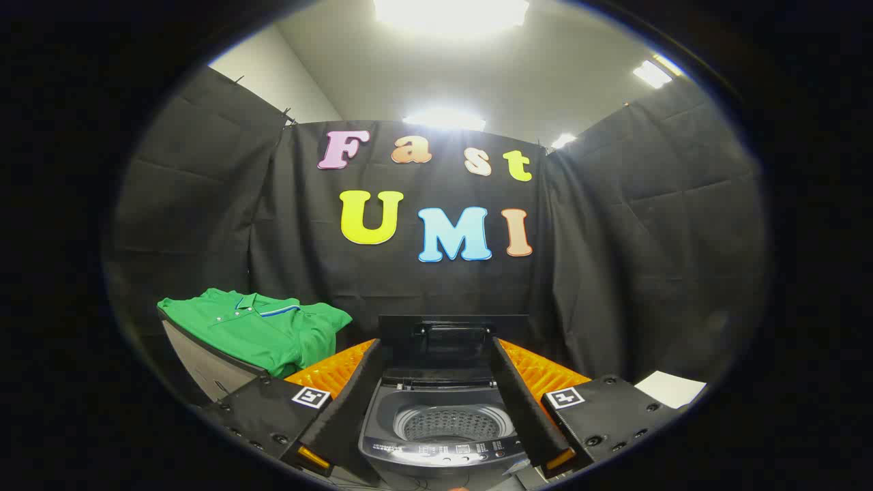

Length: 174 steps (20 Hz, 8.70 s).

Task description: Put the clothes into the washing machine and then close the washing machine lid.

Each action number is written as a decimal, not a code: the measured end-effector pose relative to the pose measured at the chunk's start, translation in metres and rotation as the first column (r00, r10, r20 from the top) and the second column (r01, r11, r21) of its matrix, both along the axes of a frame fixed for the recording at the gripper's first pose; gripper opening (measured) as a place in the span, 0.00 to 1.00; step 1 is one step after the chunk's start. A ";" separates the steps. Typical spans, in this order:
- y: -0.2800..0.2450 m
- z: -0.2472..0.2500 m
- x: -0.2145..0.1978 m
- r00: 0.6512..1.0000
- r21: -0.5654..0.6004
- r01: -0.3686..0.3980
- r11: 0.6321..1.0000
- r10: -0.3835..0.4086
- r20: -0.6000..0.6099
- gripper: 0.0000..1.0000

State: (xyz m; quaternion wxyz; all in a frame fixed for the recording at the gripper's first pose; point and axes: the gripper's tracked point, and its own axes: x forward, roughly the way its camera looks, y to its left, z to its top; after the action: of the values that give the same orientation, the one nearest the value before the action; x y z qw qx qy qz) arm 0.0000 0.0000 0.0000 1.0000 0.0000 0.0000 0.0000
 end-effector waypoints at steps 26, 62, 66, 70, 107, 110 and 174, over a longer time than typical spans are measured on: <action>0.028 0.032 0.021 0.997 -0.003 -0.067 0.998 0.067 0.037 0.99; 0.258 0.074 0.083 0.911 0.072 -0.395 0.916 0.401 -0.097 0.99; 0.287 0.065 0.088 0.892 0.082 -0.416 0.905 0.424 -0.155 0.99; 0.310 0.050 0.100 0.878 0.092 -0.413 0.906 0.423 -0.223 0.99; 0.403 -0.054 0.135 0.668 0.035 -0.515 0.857 0.427 -0.610 0.50; 0.401 -0.055 0.133 0.701 0.022 -0.493 0.870 0.412 -0.582 0.06; -0.020 -0.021 0.201 0.908 0.038 -0.118 0.992 0.124 -0.401 0.01</action>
State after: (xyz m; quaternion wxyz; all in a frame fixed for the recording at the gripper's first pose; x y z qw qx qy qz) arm 0.2008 -0.0200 -0.0211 0.9766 0.0064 0.2059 0.0619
